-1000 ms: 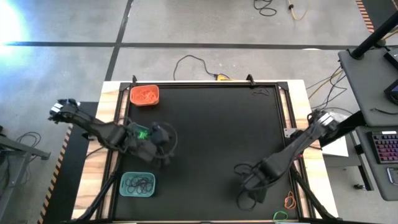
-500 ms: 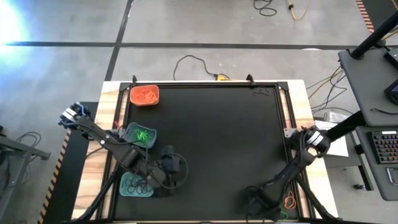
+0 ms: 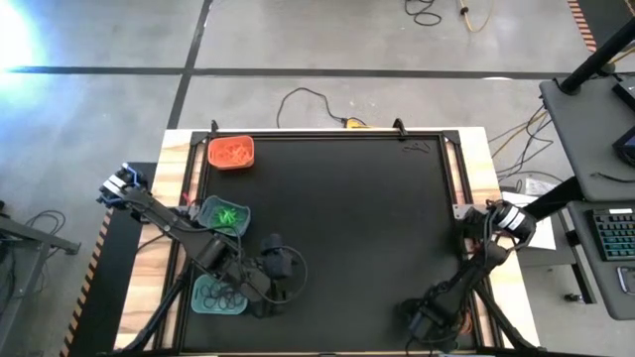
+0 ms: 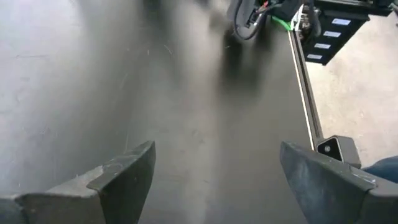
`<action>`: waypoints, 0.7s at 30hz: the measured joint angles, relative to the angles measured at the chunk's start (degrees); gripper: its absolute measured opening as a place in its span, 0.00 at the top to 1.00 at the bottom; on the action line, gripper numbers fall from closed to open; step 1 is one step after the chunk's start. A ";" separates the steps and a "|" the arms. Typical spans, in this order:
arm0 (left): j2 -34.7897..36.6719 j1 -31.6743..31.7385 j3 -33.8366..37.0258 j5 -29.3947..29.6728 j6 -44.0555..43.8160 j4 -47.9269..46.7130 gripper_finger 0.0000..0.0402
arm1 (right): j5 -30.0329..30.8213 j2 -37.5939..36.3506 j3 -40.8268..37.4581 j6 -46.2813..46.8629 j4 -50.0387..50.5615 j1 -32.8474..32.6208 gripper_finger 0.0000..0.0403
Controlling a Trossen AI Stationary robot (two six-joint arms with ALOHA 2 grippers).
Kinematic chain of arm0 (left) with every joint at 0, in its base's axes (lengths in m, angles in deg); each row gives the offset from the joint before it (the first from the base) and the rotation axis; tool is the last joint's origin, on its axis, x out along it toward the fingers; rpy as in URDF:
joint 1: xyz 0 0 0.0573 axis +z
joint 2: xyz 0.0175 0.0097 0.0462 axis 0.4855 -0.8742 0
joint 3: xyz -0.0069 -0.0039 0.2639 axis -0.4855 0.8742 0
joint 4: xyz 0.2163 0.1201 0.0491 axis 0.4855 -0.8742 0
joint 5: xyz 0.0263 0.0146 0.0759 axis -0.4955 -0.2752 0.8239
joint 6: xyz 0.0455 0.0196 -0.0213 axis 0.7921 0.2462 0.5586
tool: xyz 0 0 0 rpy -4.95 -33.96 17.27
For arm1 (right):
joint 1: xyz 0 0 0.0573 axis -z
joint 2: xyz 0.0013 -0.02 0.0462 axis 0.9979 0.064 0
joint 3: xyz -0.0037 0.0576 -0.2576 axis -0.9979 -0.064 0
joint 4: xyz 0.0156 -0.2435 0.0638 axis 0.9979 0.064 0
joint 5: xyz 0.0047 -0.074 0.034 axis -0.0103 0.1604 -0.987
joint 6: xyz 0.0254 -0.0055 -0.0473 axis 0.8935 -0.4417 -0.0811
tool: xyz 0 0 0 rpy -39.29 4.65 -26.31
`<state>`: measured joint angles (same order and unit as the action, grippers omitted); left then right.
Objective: Sort rubber bands into baskets
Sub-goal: Put the orange rubber band into the orange bin
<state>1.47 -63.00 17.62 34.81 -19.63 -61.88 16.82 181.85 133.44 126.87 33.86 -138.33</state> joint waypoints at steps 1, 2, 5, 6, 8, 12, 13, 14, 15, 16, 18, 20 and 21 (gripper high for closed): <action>-0.02 0.11 -0.07 0.00 -0.26 0.02 0.19 | -0.48 0.00 -0.32 0.02 -0.07 -0.15 0.42; -0.04 0.24 -0.13 0.02 -0.42 -0.02 0.19 | -0.71 0.00 -0.51 -0.07 -0.17 -0.35 0.44; -0.04 0.80 -0.15 0.31 -0.63 -0.01 0.19 | -0.78 -0.09 -0.91 -0.14 -0.10 -0.60 0.50; -0.04 0.94 -0.15 0.48 -0.69 -0.07 0.19 | -0.72 -0.09 -1.07 -0.15 -0.04 -0.60 0.53; -0.04 1.12 -0.27 0.56 -0.77 -0.24 0.19 | -0.20 -0.09 -1.14 0.31 0.12 -0.60 0.58; -0.04 1.06 -1.27 1.13 -0.65 -2.90 0.19 | 0.24 -0.07 -1.02 1.59 0.75 -0.62 0.70; -0.04 1.04 -1.65 1.31 -0.53 -4.03 0.19 | 0.43 -0.07 -0.87 1.92 0.86 -0.63 0.74; -0.04 1.04 -2.16 1.43 -0.22 -5.16 0.19 | 0.62 -0.04 -0.65 2.10 1.12 -0.65 0.78; -0.03 1.06 -2.64 1.49 0.09 -5.94 0.19 | 0.91 0.00 -0.30 2.15 1.72 -0.65 0.82; 0.01 1.06 -3.15 1.64 0.38 -6.63 0.19 | 1.51 0.04 0.17 2.16 2.69 -0.65 0.86; 0.07 1.06 -3.77 2.32 0.67 -8.11 0.19 | 3.56 0.02 1.53 2.03 5.63 -0.39 0.94; 0.07 1.06 -4.18 2.68 0.67 -9.90 0.19 | 5.75 0.02 3.58 1.32 10.01 0.62 0.96; 0.18 1.06 -4.28 2.89 0.70 -10.32 0.19 | 6.65 0.00 5.09 0.11 12.78 1.52 0.97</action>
<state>1.65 -61.93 13.34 37.69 -18.93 -72.20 23.46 181.85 138.52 126.98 46.64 -136.81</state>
